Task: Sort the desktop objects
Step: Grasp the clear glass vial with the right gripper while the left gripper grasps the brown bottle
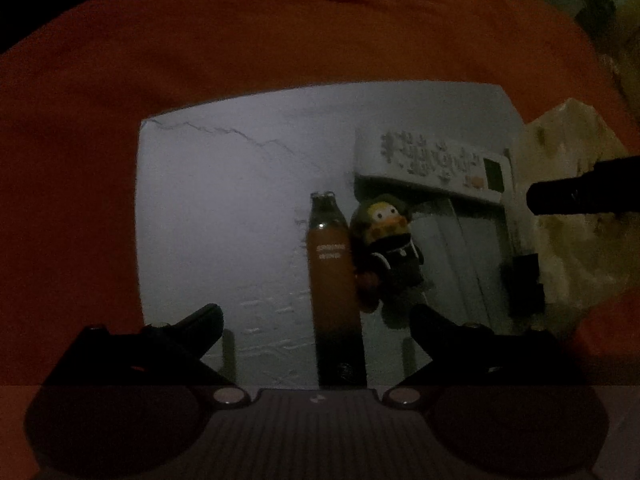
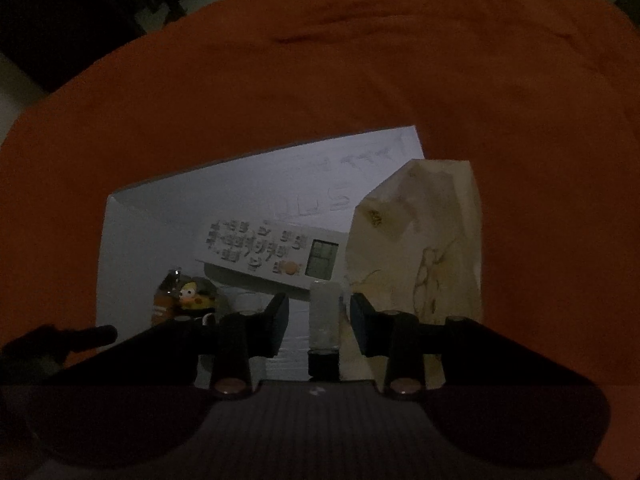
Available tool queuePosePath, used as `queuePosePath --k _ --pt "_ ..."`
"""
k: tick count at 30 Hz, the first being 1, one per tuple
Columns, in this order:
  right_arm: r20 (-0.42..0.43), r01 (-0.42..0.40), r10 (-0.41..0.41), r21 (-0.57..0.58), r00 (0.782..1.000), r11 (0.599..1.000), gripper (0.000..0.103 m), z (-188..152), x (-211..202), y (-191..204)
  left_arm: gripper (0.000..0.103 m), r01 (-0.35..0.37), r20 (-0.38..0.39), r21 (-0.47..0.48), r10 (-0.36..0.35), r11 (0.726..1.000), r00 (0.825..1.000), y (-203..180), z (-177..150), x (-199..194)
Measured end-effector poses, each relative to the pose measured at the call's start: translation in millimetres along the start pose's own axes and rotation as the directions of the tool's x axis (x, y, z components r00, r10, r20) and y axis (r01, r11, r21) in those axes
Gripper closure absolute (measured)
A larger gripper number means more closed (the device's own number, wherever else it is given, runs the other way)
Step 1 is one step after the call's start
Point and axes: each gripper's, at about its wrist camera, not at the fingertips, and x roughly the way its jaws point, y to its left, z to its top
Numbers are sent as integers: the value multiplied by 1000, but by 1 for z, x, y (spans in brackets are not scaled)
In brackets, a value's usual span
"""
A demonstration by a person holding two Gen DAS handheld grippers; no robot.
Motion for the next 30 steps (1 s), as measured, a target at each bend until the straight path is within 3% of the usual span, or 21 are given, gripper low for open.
queuePosePath --k 8,13,15,16,18,19,20,30 --pt "-4 1 -1 3 1000 1000 65 -1 11 3 2 -25 -17 -20 25 999 1000 1 2 7" --pt "-26 13 -14 -5 1000 1000 66 -3 25 9 10 4 -41 -59 -6 998 999 12 5 12" --pt "-45 34 -35 -14 998 999 69 -6 31 11 18 4 -27 -45 -5 999 1000 14 5 11" --pt "-55 46 -47 -18 997 999 77 -8 34 12 25 -1 -21 -36 0 999 1000 14 5 11" --pt "-63 56 -58 -28 996 998 81 -12 36 15 55 -13 -9 -9 13 1000 1000 14 5 7" --pt "-63 58 -60 -32 996 998 81 -14 36 16 61 -13 -4 4 13 1000 1000 14 5 6" --pt "-61 58 -60 -30 996 998 81 -16 36 17 78 -3 -6 7 3 1000 1000 16 6 4" --pt "-90 41 -44 -36 995 999 81 -22 37 26 82 1 -17 5 -1 1000 1000 36 6 -4"
